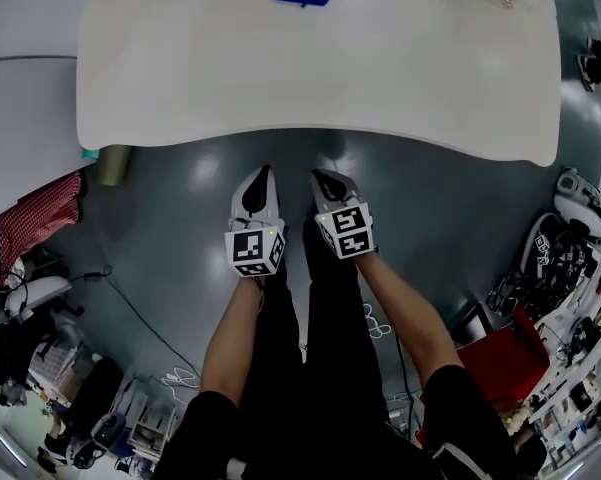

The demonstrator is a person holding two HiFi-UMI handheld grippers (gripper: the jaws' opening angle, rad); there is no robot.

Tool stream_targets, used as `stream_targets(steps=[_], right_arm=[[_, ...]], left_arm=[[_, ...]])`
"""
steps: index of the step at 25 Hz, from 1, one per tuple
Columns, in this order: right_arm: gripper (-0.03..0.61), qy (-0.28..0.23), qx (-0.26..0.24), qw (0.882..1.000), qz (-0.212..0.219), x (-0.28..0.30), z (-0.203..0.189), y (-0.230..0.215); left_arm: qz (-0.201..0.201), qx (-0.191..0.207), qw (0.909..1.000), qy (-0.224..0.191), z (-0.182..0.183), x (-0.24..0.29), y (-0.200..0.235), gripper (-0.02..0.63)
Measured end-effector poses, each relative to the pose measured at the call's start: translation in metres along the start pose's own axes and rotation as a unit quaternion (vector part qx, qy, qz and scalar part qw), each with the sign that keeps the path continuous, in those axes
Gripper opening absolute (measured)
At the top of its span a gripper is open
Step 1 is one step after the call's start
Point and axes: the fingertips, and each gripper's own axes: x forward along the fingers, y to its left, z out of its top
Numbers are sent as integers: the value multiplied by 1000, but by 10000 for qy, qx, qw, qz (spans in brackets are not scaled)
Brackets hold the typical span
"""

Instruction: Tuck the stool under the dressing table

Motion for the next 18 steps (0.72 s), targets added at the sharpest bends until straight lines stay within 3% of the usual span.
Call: stream_targets(steps=[8,18], right_arm=[[-5,-324,408,9979,-392,-41,12,27],[-4,-630,800,9901,-961,-102,26,65]], left_arm=[[-666,543,9963,-55,21,-31,-15,8],[-930,602,9938,-89,48,-97,-10,8]])
